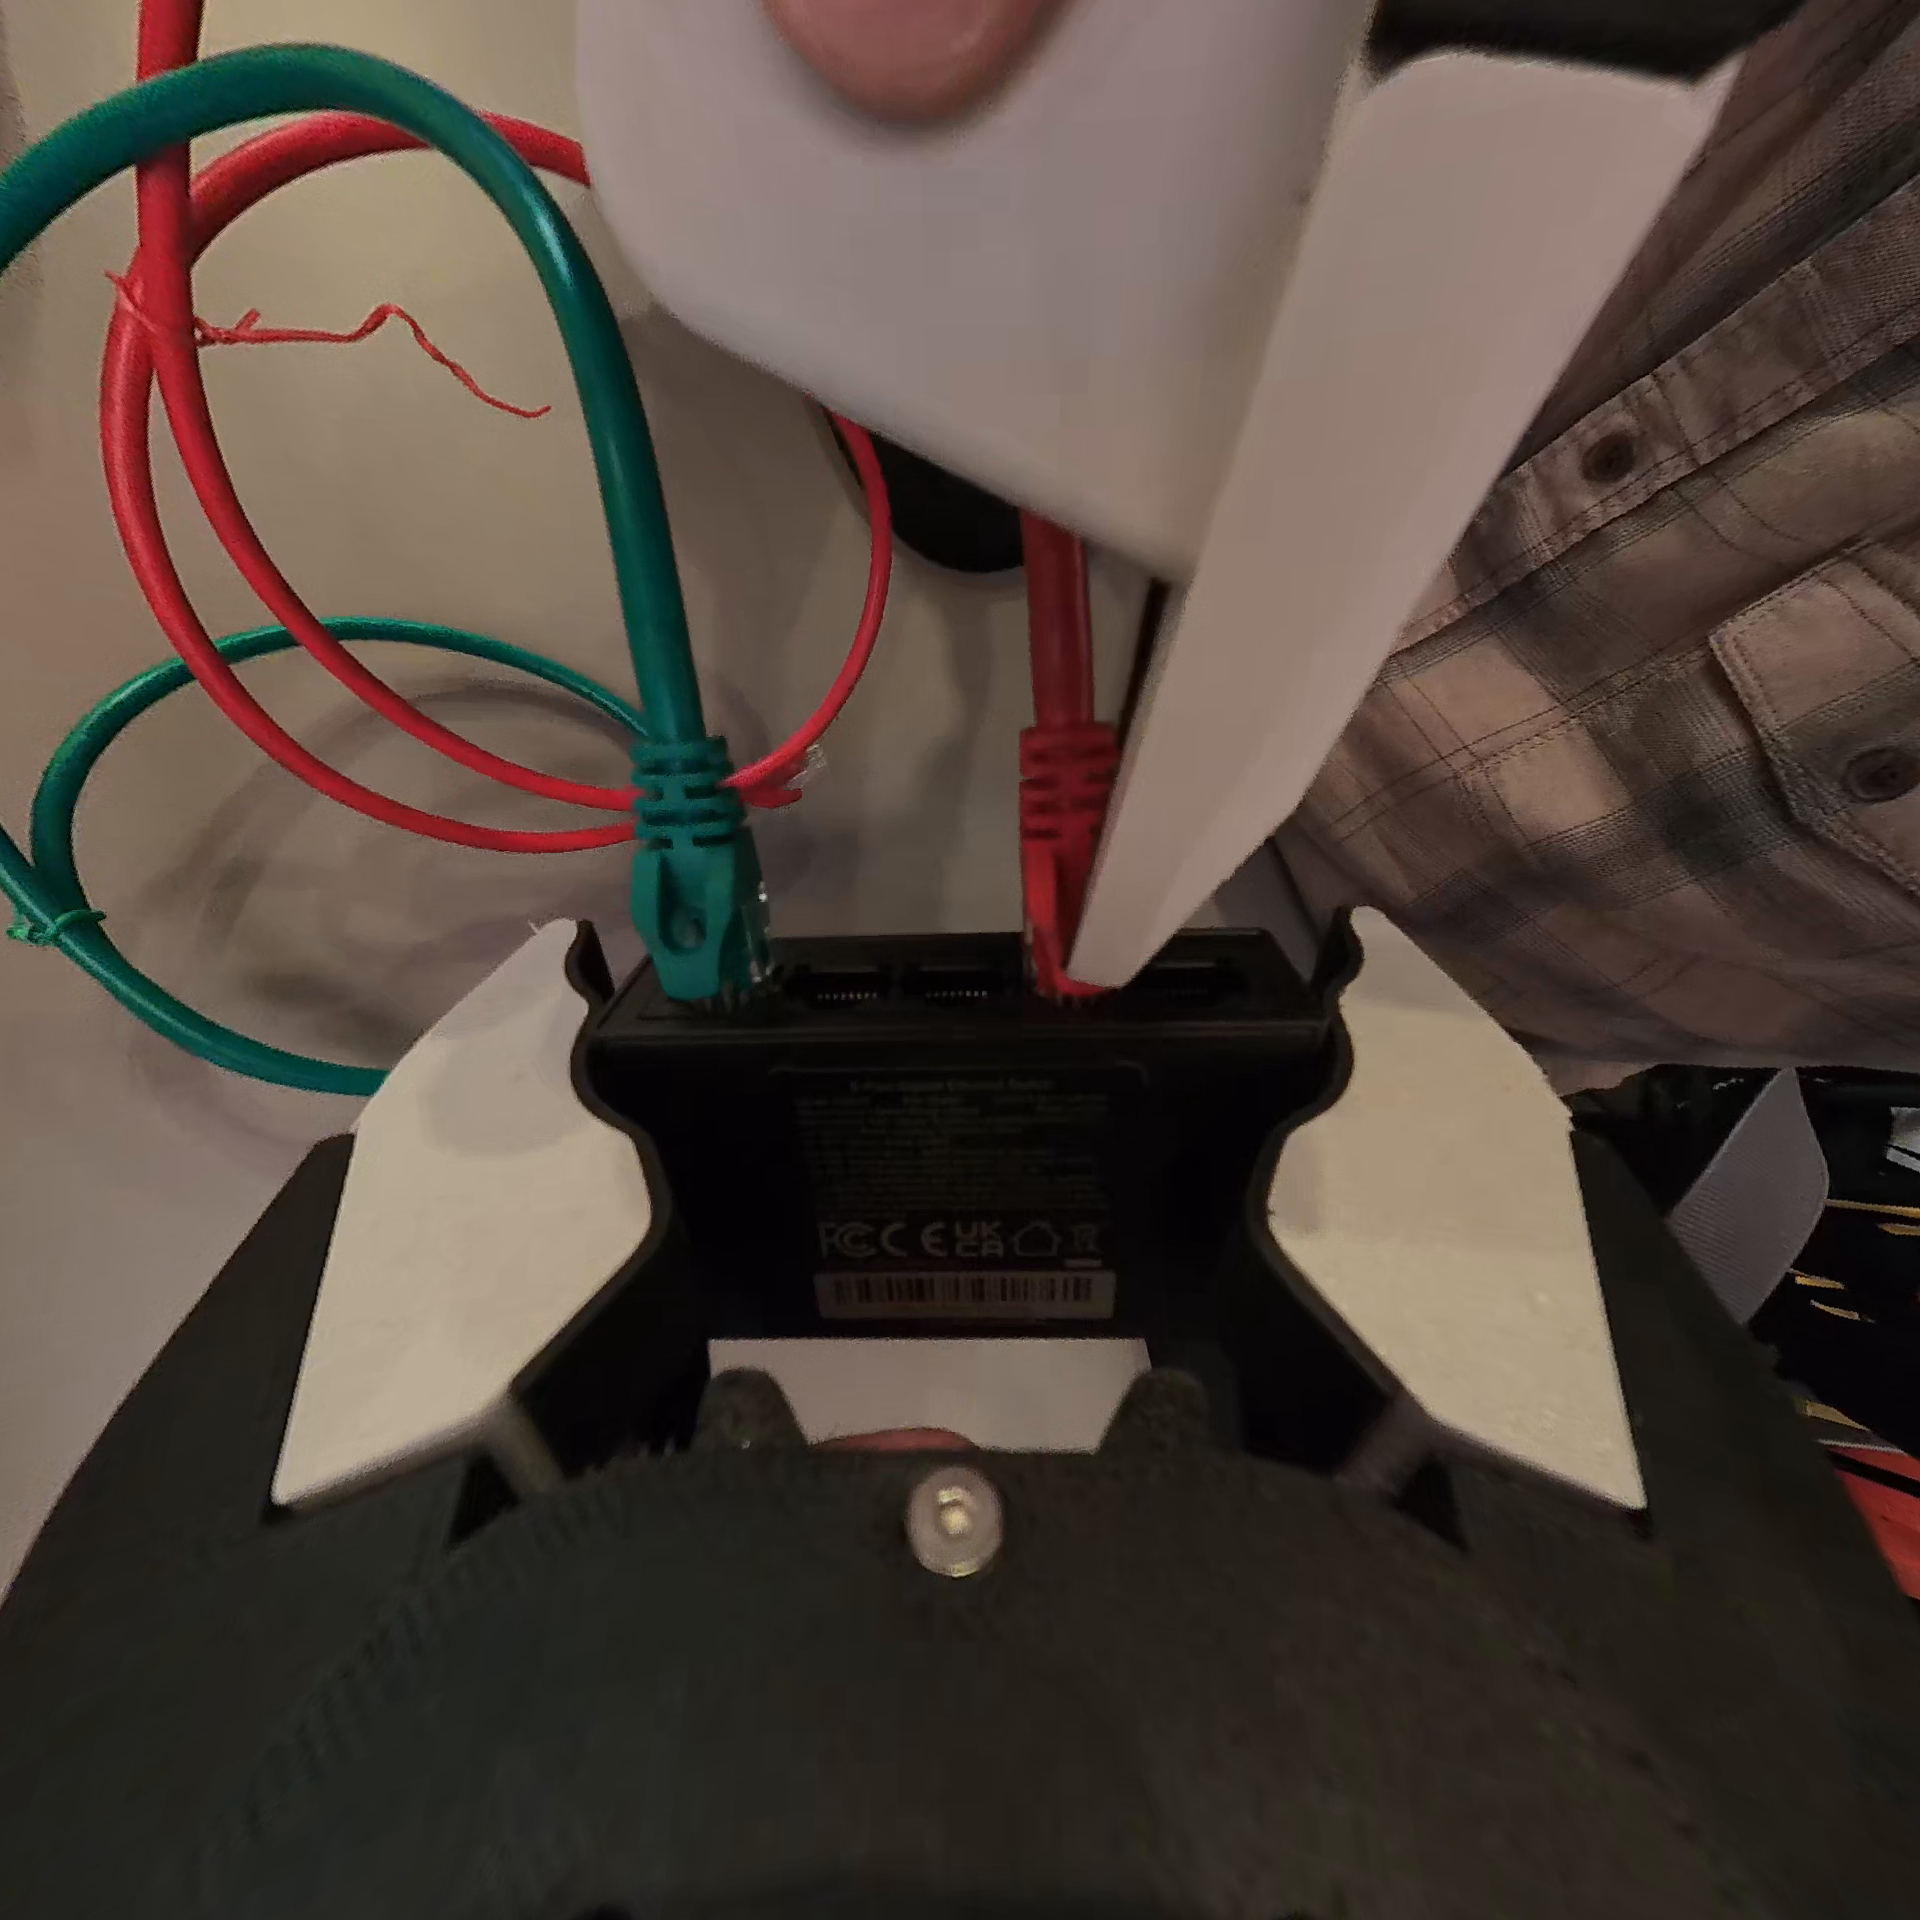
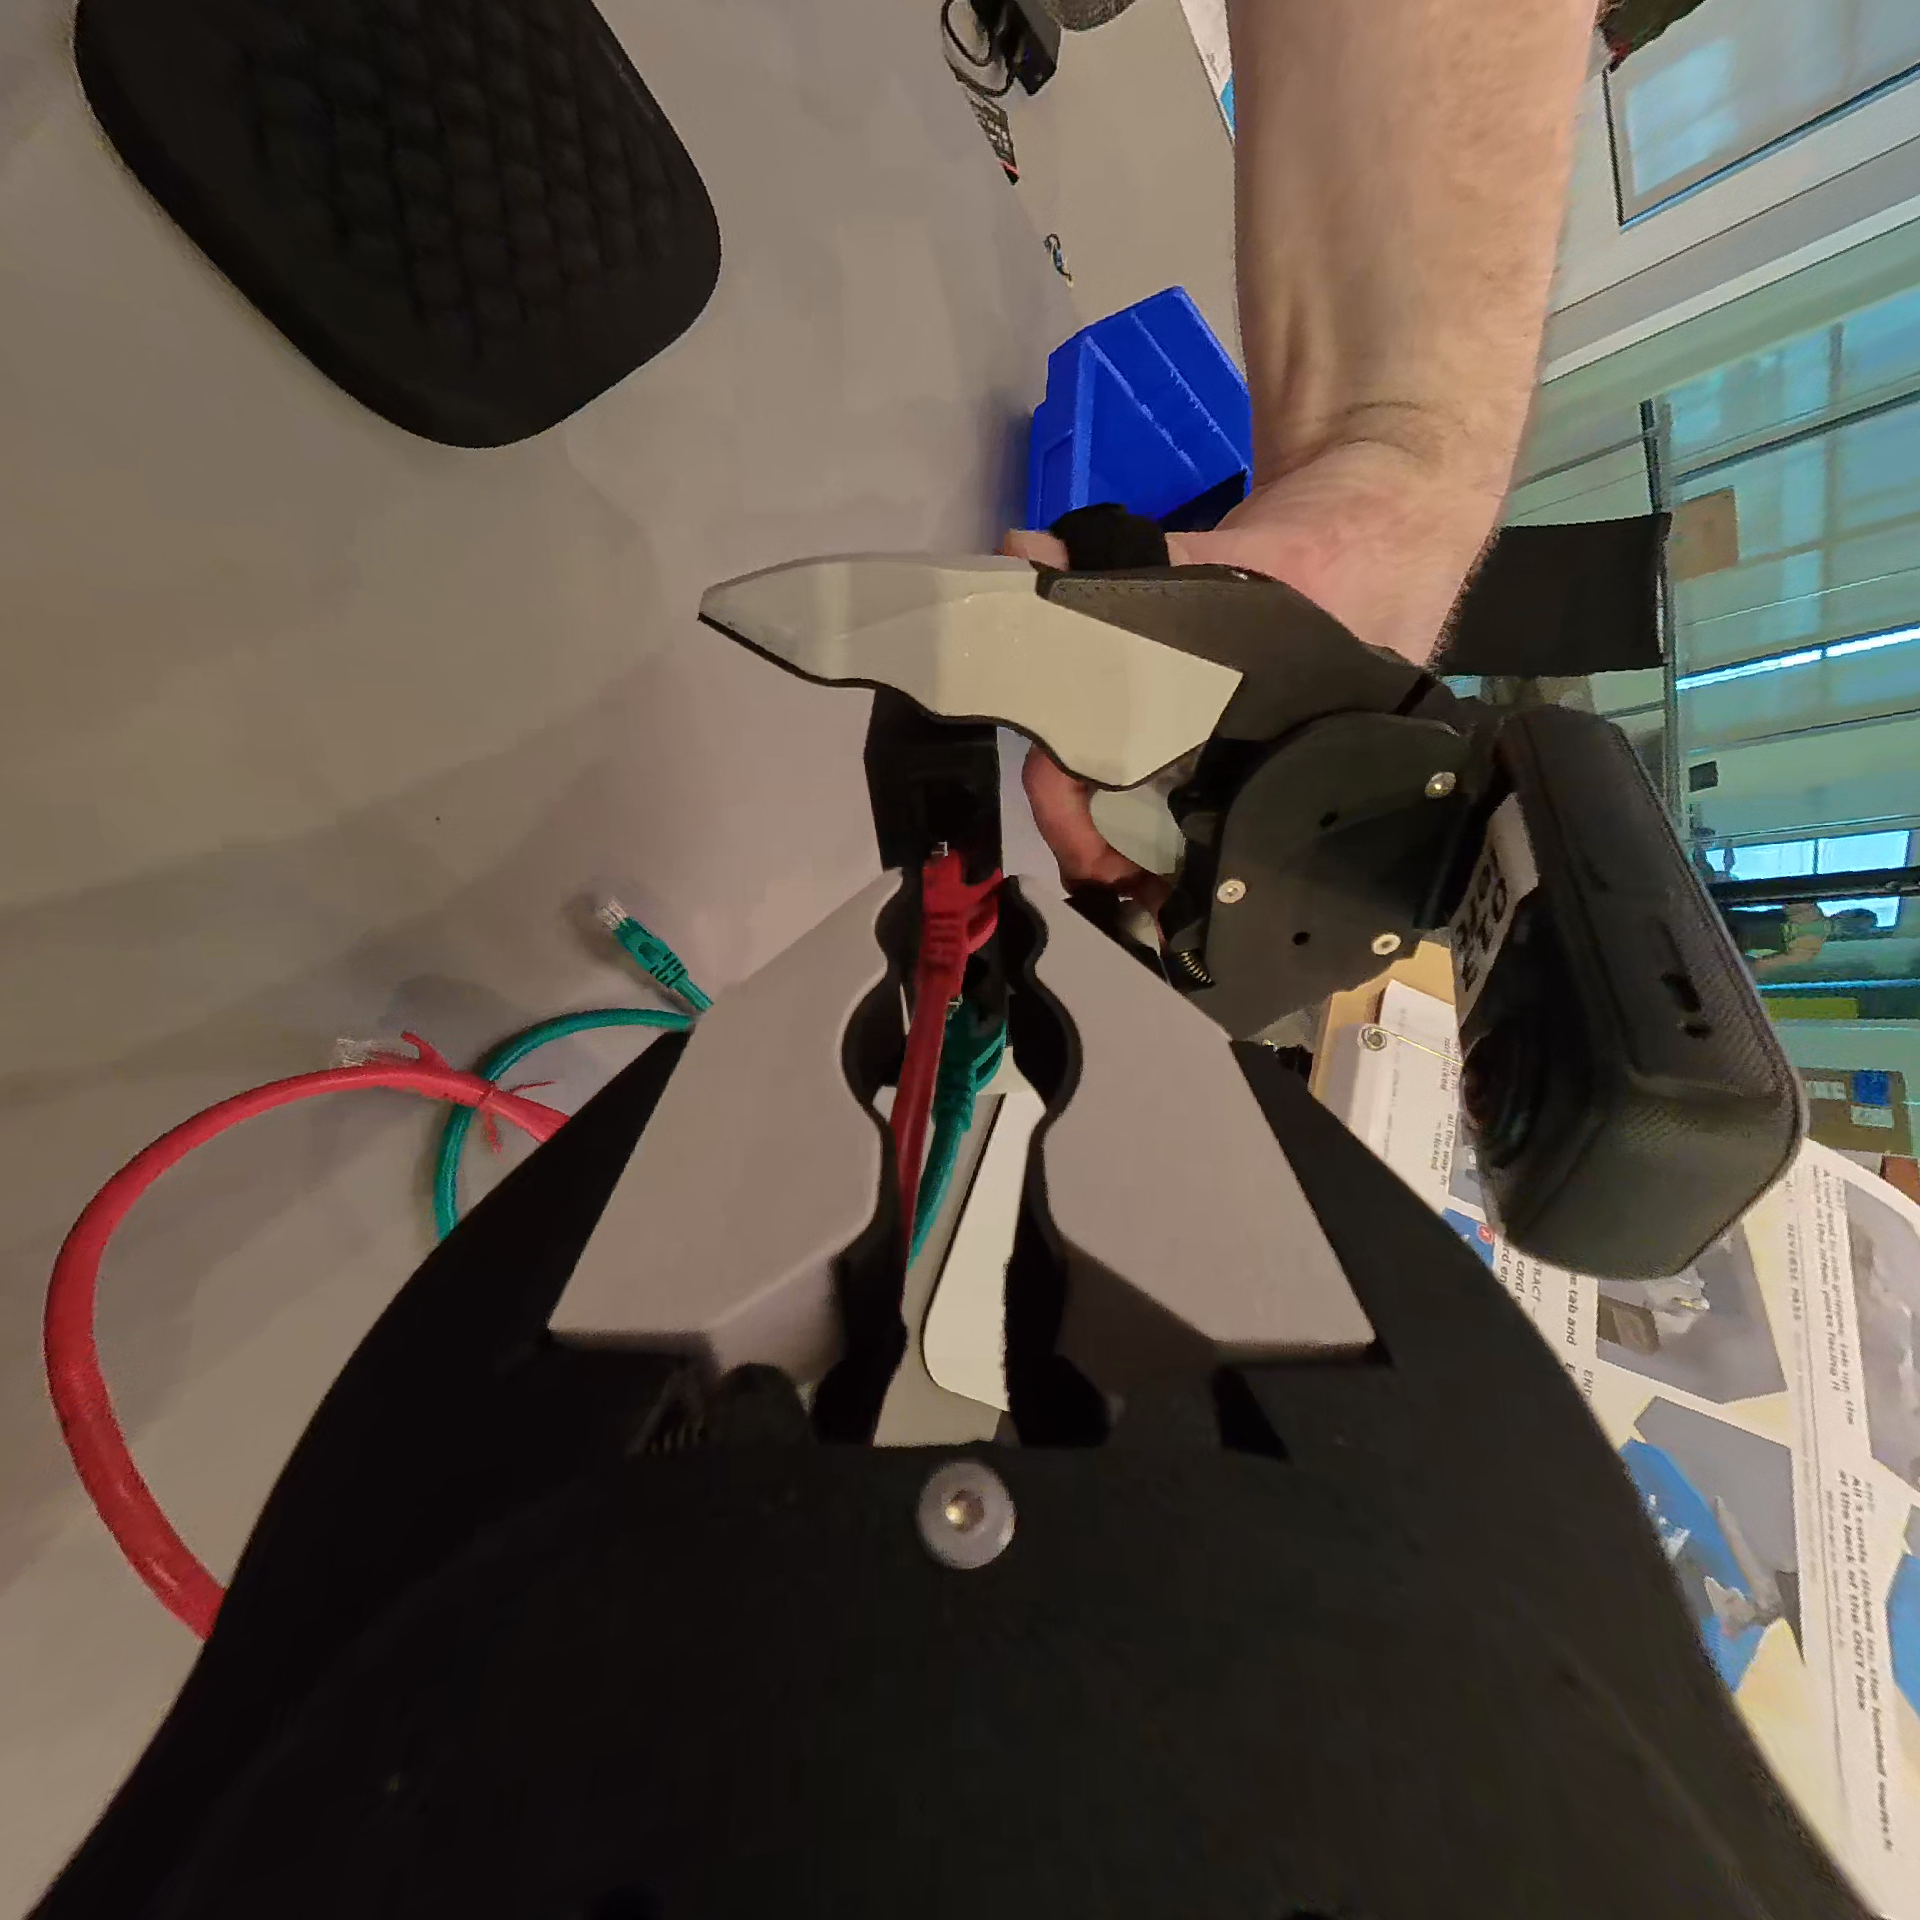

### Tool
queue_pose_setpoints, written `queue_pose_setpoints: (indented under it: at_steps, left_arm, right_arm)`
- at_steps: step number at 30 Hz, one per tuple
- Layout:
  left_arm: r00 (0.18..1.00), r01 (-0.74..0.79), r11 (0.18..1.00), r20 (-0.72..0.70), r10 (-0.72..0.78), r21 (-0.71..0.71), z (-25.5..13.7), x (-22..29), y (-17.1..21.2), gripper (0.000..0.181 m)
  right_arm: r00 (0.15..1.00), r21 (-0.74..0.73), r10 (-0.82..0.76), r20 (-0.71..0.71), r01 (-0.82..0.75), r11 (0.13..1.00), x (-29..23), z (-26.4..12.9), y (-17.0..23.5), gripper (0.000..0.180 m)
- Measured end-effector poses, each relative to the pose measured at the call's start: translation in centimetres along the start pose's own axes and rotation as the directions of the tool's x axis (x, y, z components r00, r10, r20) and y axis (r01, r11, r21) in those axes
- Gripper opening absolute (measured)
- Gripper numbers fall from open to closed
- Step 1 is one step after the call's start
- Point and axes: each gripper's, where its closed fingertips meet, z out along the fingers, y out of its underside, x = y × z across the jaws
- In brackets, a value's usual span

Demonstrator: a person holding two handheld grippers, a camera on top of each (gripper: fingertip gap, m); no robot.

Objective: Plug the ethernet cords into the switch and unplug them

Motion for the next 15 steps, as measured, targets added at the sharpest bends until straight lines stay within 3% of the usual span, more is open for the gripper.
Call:
queue_pose_setpoints:
  at_steps: [15]
  left_arm:
    - [1.000,0.000,0.999,0.006,0.001,-0.048,0.00,-0.07,0.13,0.124]
  right_arm:
    - [0.998,-0.019,-0.056,0.022,0.056,0.998,-0.08,-0.16,0.19,0.011]
